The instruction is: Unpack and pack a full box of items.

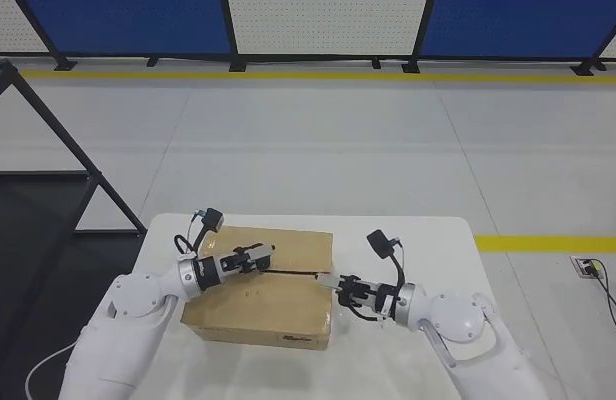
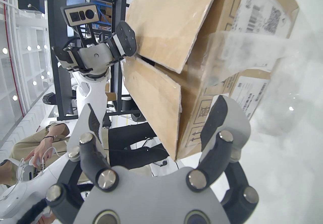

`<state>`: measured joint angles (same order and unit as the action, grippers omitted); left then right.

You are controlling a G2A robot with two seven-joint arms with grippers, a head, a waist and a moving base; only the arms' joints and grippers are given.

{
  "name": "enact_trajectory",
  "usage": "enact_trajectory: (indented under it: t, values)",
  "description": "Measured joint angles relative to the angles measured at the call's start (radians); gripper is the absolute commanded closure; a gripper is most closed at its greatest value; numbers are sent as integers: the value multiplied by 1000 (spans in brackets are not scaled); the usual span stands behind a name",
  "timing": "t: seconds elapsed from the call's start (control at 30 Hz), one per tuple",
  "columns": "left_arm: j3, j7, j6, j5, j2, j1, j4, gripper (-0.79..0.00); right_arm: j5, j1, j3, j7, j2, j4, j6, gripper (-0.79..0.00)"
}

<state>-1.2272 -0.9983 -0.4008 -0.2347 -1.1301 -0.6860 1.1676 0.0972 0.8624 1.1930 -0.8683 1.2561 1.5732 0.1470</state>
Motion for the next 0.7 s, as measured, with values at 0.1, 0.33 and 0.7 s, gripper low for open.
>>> enact_trajectory:
  t: [0.1,0.33,0.7]
  values:
    - [4,-17,17,15,3,5,-4,-785,-1,15,39,7,-8,14,-1,-785]
    - [16,-31,39,42,6,20,-4,-785,-22,32,104,9,-22,20,-14,-785]
    - [11,16,56,0,3,33,25,-785,-3,4,93,8,-24,-10,-10,-785]
